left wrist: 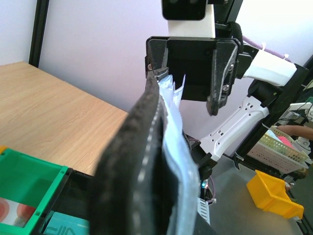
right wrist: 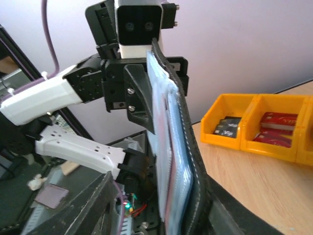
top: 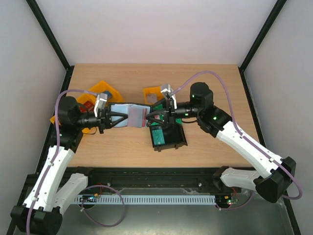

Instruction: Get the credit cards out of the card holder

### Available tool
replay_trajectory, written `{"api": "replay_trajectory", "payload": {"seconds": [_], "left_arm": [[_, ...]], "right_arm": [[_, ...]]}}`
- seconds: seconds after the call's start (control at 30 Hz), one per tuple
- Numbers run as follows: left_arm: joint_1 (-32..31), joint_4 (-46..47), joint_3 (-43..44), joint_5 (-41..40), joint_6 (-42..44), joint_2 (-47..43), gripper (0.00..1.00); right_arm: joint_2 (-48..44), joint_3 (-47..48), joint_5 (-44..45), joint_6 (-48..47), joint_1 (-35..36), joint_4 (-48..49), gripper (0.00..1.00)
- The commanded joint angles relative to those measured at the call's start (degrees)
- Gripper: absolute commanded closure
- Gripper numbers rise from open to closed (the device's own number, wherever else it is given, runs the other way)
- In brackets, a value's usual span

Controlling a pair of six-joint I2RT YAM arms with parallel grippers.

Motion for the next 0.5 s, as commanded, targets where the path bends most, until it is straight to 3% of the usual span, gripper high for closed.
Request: {"api": "replay_trajectory", "payload": {"seconds": [0.0,0.23,0.47], "left_arm": [[0.2,4.2,1.8,2.0,-1.8,-0.6,0.98],[-0.2,4.9,1.8,2.2,-1.8,-0.4,0.98],[-0.3,5.3,0.5,1.3,-1.5,-1.0,0.98]], "right_arm": [[-0.4,-1.1,1.8,0.4,-0.4,1.8,0.61],[2.1,-1.8,2.3,7.0,-0.3,6.6,0.78],[3.6,-2.6,3.1,13.1,0.2,13.2,0.81]]}}
